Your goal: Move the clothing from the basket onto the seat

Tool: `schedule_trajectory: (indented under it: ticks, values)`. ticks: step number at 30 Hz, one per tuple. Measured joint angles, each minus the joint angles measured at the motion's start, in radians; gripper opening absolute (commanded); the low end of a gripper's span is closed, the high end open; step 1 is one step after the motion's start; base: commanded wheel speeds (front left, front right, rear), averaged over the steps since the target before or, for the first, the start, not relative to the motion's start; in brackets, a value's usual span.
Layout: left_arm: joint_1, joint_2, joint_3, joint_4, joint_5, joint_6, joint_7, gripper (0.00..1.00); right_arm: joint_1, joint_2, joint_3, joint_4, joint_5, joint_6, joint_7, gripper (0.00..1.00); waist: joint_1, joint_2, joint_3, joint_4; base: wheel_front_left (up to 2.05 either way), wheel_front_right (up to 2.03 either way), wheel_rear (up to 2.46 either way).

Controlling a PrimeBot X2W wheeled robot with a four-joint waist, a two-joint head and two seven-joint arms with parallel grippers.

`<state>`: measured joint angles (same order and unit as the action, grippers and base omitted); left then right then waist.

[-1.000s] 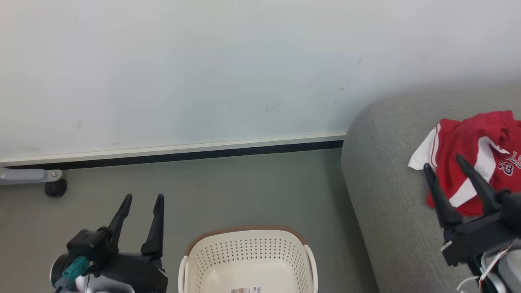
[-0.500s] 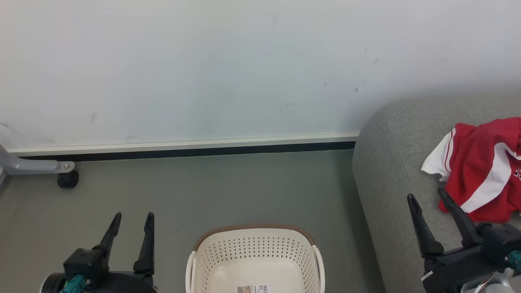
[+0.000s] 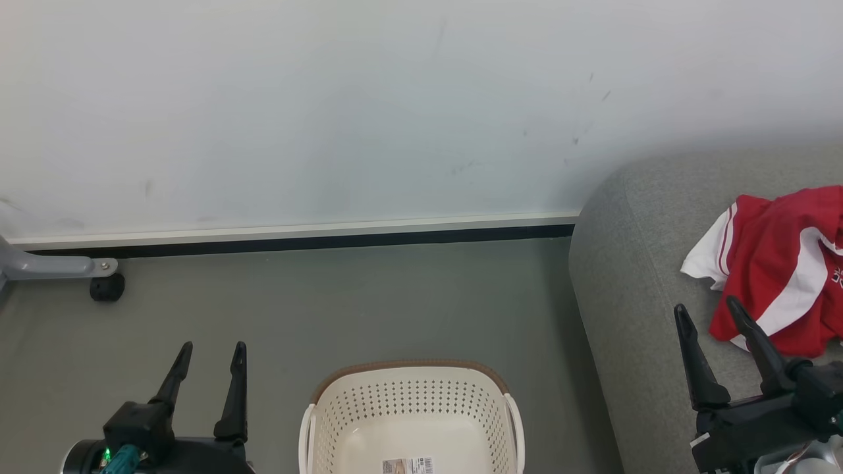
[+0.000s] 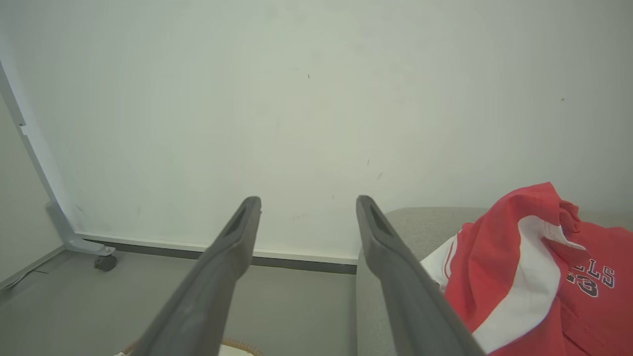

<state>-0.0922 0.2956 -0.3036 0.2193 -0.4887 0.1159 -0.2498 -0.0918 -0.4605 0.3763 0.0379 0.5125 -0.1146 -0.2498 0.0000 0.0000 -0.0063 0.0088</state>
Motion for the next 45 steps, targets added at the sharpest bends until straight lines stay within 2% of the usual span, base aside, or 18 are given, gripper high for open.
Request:
schedule_trajectory:
  ticks: [6, 7, 13, 18, 45]
  values:
    - [0.0, -0.007, 0.013, 0.0, 0.004, -0.001, 0.0, 1.0, 0.002, 0.017, -0.016, -0.006, -0.013, -0.001, 0.0, 1.0, 0.0, 0.0, 0.002, -0.002, 0.0, 0.0, 0.0]
    - [0.001, -0.012, 0.012, 0.002, 0.002, -0.001, 0.0, 0.0, 0.003, 0.019, -0.017, -0.003, -0.015, -0.001, -0.001, 0.0, 0.0, 0.0, 0.002, -0.003, 0.0, 0.0, 0.0]
    - [0.044, -0.045, -0.003, 0.047, -0.002, -0.002, 0.004, 0.0, 0.048, 0.068, 0.005, 0.043, -0.01, 0.0, 0.003, 0.0, 0.0, 0.0, 0.002, -0.003, 0.0, 0.0, 0.0]
    - [0.043, -0.05, 0.019, 0.048, -0.032, -0.012, 0.022, 0.0, 0.047, 0.078, -0.023, 0.048, 0.026, 0.009, 0.019, 0.0, 0.0, 0.0, 0.002, -0.003, 0.0, 0.0, 0.0]
    - [0.041, -0.105, 0.119, 0.056, -0.326, -0.069, 0.118, 0.0, 0.04, 0.167, -0.156, 0.101, 0.31, 0.067, 0.118, 0.0, 0.0, 0.0, 0.004, -0.004, 0.0, 0.0, 0.0]
